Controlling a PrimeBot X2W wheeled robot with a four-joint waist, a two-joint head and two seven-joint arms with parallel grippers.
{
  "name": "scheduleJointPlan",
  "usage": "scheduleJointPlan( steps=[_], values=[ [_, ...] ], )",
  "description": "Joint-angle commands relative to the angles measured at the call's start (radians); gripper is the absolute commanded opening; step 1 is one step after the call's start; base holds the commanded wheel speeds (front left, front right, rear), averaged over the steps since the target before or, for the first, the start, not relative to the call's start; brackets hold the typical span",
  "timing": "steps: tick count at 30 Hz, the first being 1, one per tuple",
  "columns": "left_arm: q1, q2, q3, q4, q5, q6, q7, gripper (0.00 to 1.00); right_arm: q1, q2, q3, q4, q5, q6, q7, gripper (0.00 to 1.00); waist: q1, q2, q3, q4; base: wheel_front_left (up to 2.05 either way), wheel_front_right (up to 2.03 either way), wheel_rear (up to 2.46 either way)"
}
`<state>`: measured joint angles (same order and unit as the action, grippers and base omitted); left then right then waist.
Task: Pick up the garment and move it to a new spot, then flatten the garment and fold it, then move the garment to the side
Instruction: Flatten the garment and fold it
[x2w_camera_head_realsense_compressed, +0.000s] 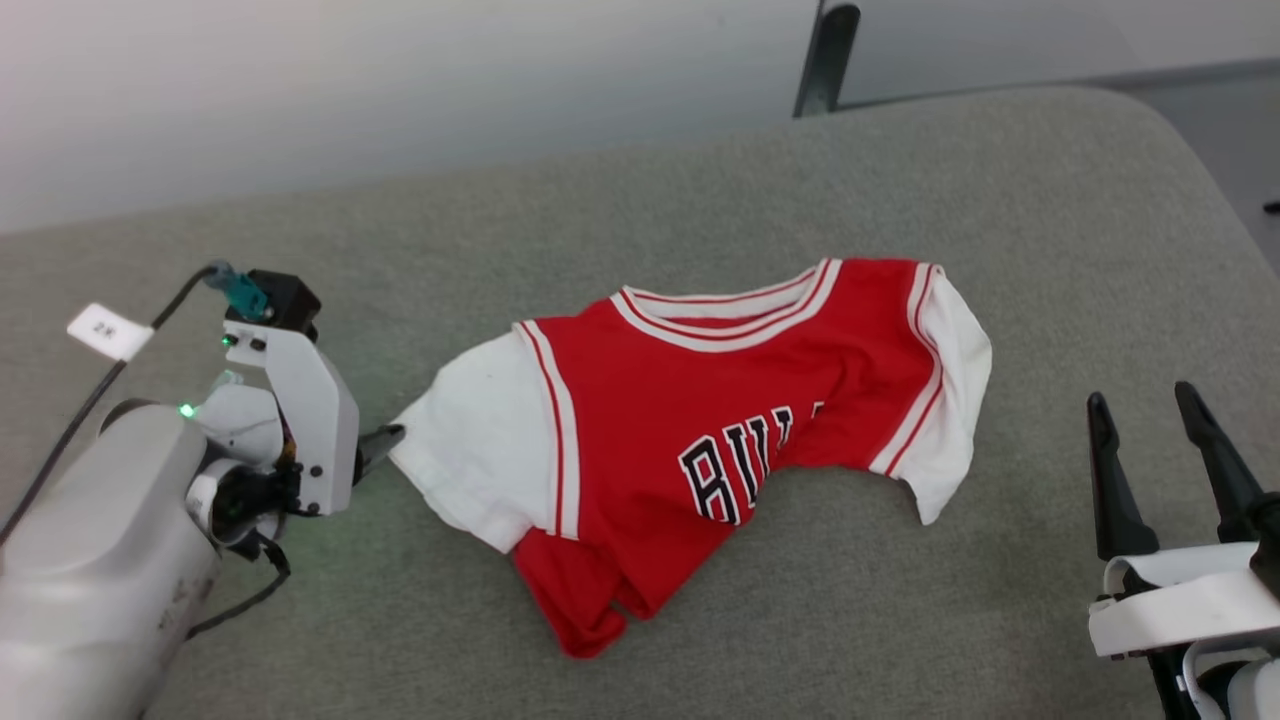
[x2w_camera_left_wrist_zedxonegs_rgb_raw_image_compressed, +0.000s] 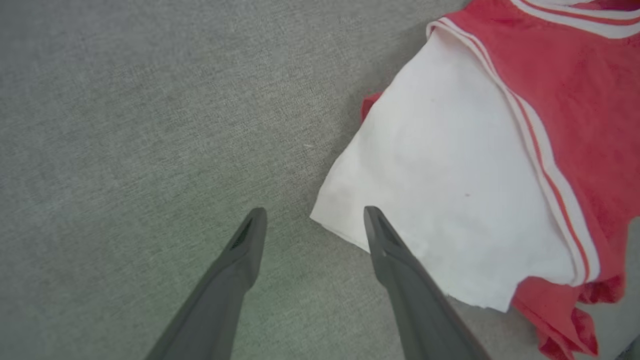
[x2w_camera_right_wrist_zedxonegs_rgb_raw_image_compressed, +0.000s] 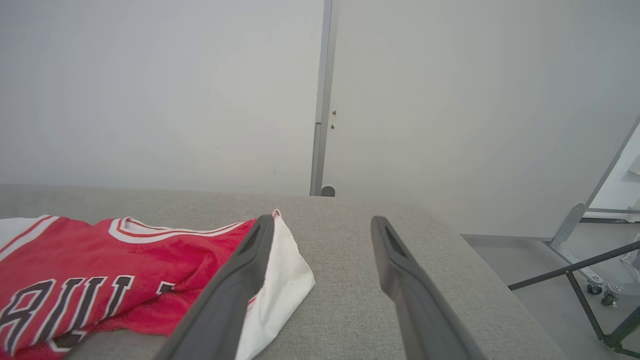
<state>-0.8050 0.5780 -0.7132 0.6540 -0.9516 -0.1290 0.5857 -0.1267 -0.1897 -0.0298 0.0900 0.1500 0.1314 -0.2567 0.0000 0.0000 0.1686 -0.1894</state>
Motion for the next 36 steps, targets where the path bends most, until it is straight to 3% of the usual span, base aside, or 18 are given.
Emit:
scheduleJointPlan(
  steps=[1,12,25,27,28,29,36],
  values=[
    [-0.024,0.006,-0.022,0.017,-0.005,-0.003,0.013,1.0,-0.011,-0.001,-0.006,0.001,0.009,-0.001,-0.005,1.0,0.0,0.0,0.042,-0.028,0.0,0.0,0.0],
    [-0.084,-0.028,-0.154,0.142,-0.029,-0.003,0.089,1.0,-0.036,0.005,-0.006,0.009,0.02,-0.001,-0.007,1.0,0.0,0.0,0.094,-0.036,0.0,0.0,0.0],
    [-0.061,-0.174,-0.17,0.303,-0.157,0.005,0.301,1.0,-0.058,0.006,-0.009,0.024,0.025,-0.001,-0.008,1.0,0.0,0.0,0.11,-0.021,0.0,0.0,0.0],
    [-0.063,-0.2,-0.156,0.302,-0.178,0.002,0.293,0.42,-0.064,0.008,-0.007,0.025,0.025,-0.001,-0.008,1.0,0.0,0.0,0.113,-0.019,0.0,0.0,0.0],
    [-0.071,-0.203,-0.152,0.297,-0.177,0.0,0.267,0.06,-0.067,0.007,-0.005,0.025,0.026,-0.001,-0.008,1.0,0.0,0.0,0.115,-0.018,0.0,0.0,0.0],
    [-0.078,-0.205,-0.146,0.297,-0.181,-0.001,0.254,0.0,-0.072,0.006,-0.003,0.026,0.026,-0.001,-0.008,1.0,0.0,0.0,0.116,-0.017,0.0,0.0,0.0],
    [-0.125,-0.17,-0.14,0.294,-0.186,-0.003,0.225,0.0,-0.105,-0.015,0.008,0.023,0.054,-0.001,0.027,1.0,0.0,0.0,0.121,-0.008,0.0,0.0,0.0]
  ],
)
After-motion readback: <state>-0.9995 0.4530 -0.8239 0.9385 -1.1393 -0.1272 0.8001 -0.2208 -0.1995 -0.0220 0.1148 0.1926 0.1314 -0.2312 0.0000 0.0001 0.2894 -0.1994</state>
